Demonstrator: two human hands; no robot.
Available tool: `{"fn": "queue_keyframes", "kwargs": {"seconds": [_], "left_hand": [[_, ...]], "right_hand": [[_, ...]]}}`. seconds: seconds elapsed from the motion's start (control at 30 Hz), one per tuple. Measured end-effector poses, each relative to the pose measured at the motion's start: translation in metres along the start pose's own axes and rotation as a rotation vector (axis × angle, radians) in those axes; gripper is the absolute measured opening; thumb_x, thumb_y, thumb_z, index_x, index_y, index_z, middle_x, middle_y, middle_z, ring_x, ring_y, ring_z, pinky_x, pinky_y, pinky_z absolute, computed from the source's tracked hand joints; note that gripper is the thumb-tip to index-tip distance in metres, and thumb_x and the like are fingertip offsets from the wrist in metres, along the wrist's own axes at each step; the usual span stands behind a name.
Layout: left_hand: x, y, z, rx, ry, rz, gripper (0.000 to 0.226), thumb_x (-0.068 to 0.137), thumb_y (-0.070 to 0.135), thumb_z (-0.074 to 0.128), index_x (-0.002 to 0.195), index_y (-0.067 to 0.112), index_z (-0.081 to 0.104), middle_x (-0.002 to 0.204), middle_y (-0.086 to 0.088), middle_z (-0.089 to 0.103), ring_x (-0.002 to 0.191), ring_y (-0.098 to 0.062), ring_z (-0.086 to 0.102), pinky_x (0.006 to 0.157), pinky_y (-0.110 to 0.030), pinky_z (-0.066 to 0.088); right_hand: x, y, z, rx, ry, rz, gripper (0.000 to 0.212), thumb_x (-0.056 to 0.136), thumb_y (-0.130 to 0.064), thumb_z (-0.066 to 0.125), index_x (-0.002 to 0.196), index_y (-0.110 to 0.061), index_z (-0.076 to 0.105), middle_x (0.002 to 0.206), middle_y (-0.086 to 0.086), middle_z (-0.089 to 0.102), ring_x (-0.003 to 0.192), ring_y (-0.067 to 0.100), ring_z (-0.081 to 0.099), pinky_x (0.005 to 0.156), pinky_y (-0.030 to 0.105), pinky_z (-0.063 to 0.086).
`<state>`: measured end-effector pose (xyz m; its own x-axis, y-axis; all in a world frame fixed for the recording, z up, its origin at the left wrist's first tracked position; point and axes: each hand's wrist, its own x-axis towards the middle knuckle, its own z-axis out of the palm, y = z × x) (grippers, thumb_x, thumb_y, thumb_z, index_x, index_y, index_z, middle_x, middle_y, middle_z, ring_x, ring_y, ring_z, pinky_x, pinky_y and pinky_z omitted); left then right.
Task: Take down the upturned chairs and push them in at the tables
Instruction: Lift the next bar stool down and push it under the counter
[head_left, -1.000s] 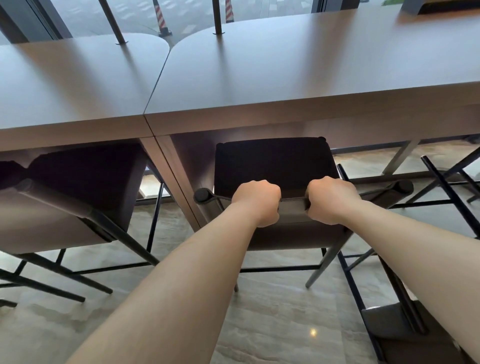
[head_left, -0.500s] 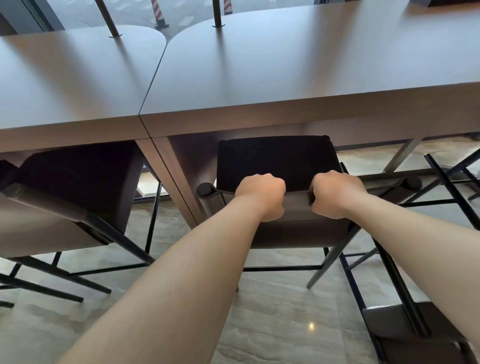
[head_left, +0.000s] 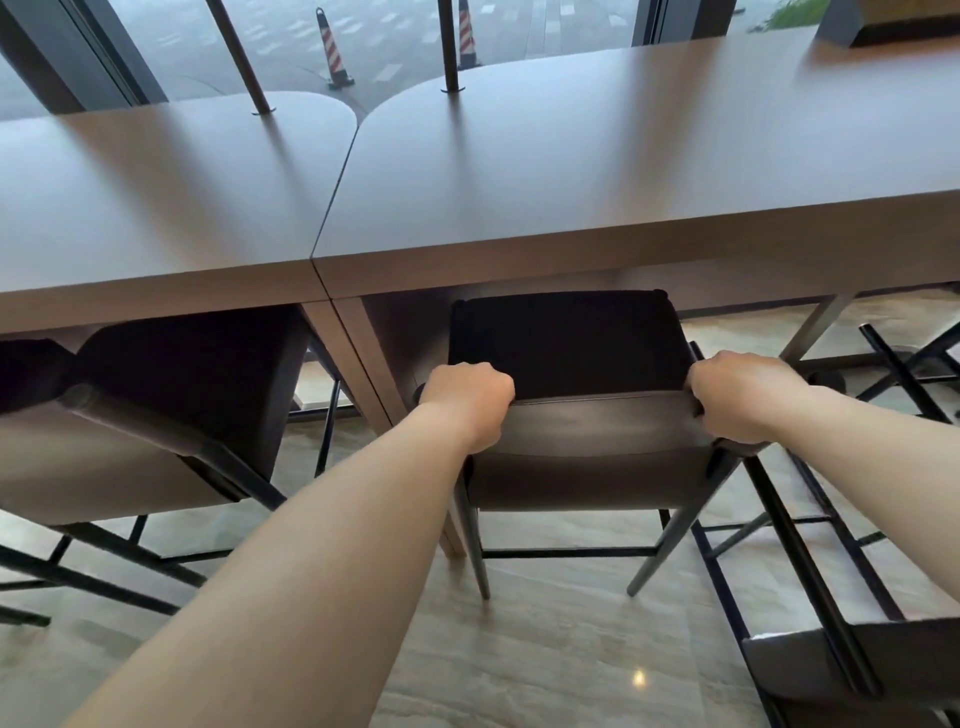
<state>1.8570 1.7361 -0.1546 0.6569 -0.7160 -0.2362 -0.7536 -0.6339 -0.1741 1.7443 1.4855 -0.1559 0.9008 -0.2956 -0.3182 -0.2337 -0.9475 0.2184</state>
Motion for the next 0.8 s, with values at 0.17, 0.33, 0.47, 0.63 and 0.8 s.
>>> {"fn": "queue_keyframes", "kwargs": {"seconds": [0.17,0.33,0.47,0.63,0.8], "left_hand": [[0.004,-0.002,0.002,0.03,0.032,-0.012,0.014,0.089,0.007,0.053,0.093,0.016,0.063,0.072,0.0,0.055,0.061,-0.023,0.052,0.054,-0.031,0.035],[0.008,-0.002,0.003,0.033,0.039,-0.027,0.01,0.089,0.01,0.055,0.088,0.018,0.062,0.065,0.003,0.05,0.059,-0.022,0.052,0.051,-0.029,0.033],[0.009,0.0,0.005,0.028,0.051,-0.054,0.012,0.089,0.009,0.055,0.086,0.018,0.061,0.065,0.003,0.051,0.054,-0.019,0.047,0.046,-0.027,0.028],[0.01,0.002,0.006,0.025,0.039,-0.075,0.012,0.087,0.008,0.055,0.086,0.018,0.062,0.062,0.002,0.048,0.05,-0.017,0.041,0.043,-0.027,0.023],[0.014,0.004,0.005,0.012,0.056,-0.069,0.011,0.087,0.009,0.056,0.085,0.018,0.062,0.062,0.003,0.049,0.049,-0.016,0.041,0.043,-0.026,0.024]], "right_hand": [[0.0,-0.002,0.007,-0.022,0.081,0.026,0.013,0.086,-0.009,0.052,0.074,-0.015,0.05,0.072,0.002,0.052,0.06,0.022,0.049,0.045,0.027,0.03],[0.001,-0.001,0.006,-0.009,0.079,0.039,0.011,0.087,-0.008,0.053,0.077,-0.014,0.052,0.073,0.003,0.053,0.058,0.02,0.047,0.045,0.026,0.029],[0.002,-0.001,0.003,0.003,0.067,0.06,0.017,0.086,-0.006,0.053,0.073,-0.015,0.048,0.074,0.004,0.053,0.057,0.02,0.046,0.046,0.025,0.031],[0.006,0.0,-0.001,0.005,0.05,0.073,0.009,0.086,-0.006,0.053,0.081,-0.014,0.055,0.079,0.004,0.055,0.062,0.021,0.049,0.046,0.025,0.031],[0.009,0.004,-0.003,0.021,0.043,0.088,0.008,0.086,-0.006,0.053,0.084,-0.013,0.057,0.079,0.004,0.055,0.063,0.022,0.052,0.045,0.026,0.031]]}}
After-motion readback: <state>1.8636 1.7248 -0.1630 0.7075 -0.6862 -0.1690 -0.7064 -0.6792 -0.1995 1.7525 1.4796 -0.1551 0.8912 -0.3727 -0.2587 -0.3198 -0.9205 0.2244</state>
